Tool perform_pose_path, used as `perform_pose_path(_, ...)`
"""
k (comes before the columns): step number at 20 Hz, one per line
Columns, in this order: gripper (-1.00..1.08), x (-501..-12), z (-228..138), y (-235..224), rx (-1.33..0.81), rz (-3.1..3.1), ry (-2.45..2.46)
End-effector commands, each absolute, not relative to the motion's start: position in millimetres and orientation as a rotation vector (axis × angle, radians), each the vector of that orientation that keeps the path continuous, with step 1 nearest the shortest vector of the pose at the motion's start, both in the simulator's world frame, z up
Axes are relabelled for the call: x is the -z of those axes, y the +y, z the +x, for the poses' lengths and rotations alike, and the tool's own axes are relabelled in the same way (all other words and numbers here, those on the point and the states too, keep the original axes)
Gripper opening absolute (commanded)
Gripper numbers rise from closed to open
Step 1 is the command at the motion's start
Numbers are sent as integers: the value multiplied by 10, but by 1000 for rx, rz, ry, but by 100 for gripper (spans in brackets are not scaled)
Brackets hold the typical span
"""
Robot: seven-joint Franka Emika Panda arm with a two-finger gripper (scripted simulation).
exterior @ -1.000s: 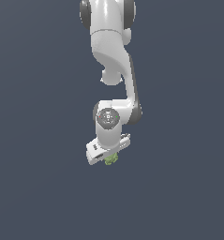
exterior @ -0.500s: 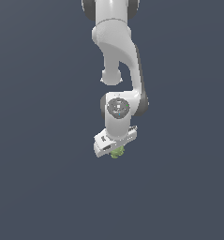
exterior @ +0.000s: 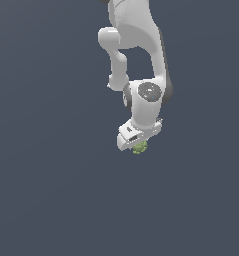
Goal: Pick up the object and move it to a goal position.
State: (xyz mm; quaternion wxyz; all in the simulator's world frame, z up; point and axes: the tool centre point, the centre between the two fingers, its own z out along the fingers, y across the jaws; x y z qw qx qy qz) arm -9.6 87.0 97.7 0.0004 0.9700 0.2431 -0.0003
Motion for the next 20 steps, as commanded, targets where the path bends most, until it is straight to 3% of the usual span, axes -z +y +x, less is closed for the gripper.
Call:
perform_pose_path(1, -100, -1074, -236, 1034, 1, 3046, 763)
perform_pose_path(11, -100, -1347, -591, 1503, 1, 3046, 763)
perform_pose_path(20, -100, -1361, -591, 1526, 0, 3047, 763)
